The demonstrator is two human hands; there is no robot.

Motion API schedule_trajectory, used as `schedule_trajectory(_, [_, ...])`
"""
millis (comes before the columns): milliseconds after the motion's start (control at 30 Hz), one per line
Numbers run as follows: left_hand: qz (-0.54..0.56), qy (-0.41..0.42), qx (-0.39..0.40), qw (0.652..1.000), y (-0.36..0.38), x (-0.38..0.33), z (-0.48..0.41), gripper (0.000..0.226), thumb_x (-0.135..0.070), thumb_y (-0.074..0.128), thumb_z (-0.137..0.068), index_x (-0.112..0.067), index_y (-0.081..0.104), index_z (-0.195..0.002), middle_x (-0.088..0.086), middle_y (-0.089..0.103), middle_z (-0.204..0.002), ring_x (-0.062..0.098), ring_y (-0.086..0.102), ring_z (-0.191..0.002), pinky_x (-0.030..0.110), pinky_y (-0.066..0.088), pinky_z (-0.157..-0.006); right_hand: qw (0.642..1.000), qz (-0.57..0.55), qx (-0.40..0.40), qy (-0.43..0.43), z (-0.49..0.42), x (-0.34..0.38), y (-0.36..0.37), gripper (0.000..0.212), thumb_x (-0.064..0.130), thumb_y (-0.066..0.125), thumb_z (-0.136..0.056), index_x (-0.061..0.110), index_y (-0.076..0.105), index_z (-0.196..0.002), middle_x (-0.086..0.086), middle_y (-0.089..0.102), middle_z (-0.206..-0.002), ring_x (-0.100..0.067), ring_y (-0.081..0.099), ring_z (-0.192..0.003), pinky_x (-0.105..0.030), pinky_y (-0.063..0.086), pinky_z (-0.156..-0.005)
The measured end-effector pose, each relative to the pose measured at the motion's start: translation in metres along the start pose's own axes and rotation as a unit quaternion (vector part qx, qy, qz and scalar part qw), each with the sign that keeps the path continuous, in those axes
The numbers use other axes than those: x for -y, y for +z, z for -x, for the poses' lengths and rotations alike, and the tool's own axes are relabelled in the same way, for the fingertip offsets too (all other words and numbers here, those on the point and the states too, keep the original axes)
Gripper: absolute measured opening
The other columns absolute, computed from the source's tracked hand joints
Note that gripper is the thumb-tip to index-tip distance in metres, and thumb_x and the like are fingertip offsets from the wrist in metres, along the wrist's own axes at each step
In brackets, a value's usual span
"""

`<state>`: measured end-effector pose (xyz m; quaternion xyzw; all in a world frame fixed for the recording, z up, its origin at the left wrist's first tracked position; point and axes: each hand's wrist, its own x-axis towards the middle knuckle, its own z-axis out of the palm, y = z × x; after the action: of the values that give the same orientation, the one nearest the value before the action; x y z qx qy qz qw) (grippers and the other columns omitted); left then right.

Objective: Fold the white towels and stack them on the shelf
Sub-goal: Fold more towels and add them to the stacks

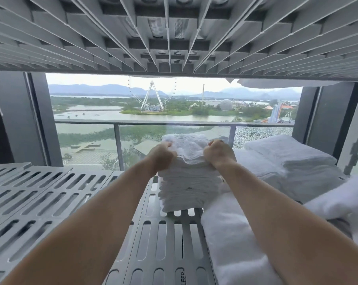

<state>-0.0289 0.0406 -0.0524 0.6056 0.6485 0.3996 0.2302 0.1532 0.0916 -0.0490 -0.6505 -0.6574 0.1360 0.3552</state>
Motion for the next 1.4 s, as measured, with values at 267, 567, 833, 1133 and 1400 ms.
schedule_trajectory(267, [-0.226,0.076,0.020,0.971,-0.005,-0.009,-0.003,0.059,-0.049,0.042,-0.102,-0.015,0.041,-0.150,0.017,0.020,-0.163,0.034,0.017,-0.151,0.048,0.016,-0.120,0.996,0.011,-0.013,-0.089,0.011,0.014,0.009,0.043,0.028,0.041,-0.094,0.020,0.052,-0.135,-0.016,0.063,-0.127,-0.034,0.056,-0.119,-0.038,0.044,-0.090])
schedule_trajectory(567, [-0.218,0.138,0.005,0.966,0.006,0.028,0.025,0.059,-0.059,0.032,-0.101,-0.033,0.032,-0.154,0.003,0.010,-0.167,0.029,0.009,-0.153,0.050,0.015,-0.120,0.994,0.044,0.016,-0.098,0.021,0.000,0.016,0.043,0.035,0.041,-0.100,0.019,0.053,-0.138,-0.019,0.054,-0.135,-0.033,0.051,-0.124,-0.039,0.041,-0.104])
schedule_trajectory(833, [-0.188,0.178,-0.034,0.965,0.008,0.036,0.056,0.052,-0.045,0.036,-0.104,-0.031,0.032,-0.154,0.005,0.015,-0.167,0.026,0.008,-0.153,0.046,0.011,-0.122,0.991,0.065,-0.076,-0.092,0.063,0.004,0.001,0.042,0.036,0.047,-0.099,0.015,0.050,-0.135,-0.017,0.054,-0.130,-0.036,0.052,-0.119,-0.043,0.046,-0.098])
schedule_trajectory(1133, [-0.189,0.296,-0.124,0.928,0.046,0.014,0.106,0.039,-0.025,0.057,-0.095,-0.014,0.058,-0.133,0.012,0.044,-0.152,0.029,0.027,-0.147,0.047,0.017,-0.122,0.994,0.104,-0.039,0.012,0.117,-0.040,-0.043,0.040,0.037,0.037,-0.101,0.010,0.060,-0.117,-0.021,0.062,-0.123,-0.038,0.056,-0.114,-0.042,0.043,-0.093])
schedule_trajectory(1400, [-0.139,0.197,-0.039,0.970,0.078,-0.012,0.158,0.042,-0.039,0.051,-0.096,-0.021,0.055,-0.134,0.007,0.054,-0.141,0.028,0.044,-0.132,0.043,0.039,-0.109,0.987,0.152,0.034,0.031,0.162,-0.064,-0.083,0.044,0.037,0.043,-0.097,0.007,0.060,-0.124,-0.016,0.059,-0.133,-0.032,0.053,-0.124,-0.037,0.042,-0.098])
